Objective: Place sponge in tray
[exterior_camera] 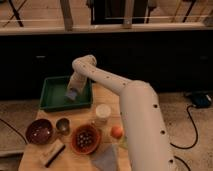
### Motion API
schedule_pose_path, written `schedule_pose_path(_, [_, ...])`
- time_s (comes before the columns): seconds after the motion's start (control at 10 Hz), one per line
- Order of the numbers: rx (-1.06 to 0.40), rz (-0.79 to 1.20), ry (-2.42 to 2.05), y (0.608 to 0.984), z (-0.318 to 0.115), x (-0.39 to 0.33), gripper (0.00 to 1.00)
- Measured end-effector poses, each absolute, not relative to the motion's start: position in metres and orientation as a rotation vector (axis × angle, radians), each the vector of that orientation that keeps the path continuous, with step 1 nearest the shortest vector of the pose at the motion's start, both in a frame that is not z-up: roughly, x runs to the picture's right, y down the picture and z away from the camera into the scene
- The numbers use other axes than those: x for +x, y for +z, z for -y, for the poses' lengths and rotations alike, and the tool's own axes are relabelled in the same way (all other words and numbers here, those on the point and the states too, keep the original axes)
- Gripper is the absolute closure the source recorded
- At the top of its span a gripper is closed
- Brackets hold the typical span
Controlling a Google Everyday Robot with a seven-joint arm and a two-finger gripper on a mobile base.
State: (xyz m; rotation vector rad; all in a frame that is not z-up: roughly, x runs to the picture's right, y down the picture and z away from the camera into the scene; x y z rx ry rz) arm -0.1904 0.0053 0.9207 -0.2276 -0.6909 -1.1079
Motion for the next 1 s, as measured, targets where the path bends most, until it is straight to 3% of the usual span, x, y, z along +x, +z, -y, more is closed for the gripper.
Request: schedule_pose_path(1.0, [-0.207,0.707,-1.089,0.9170,-0.0015,-0.1809,0.20])
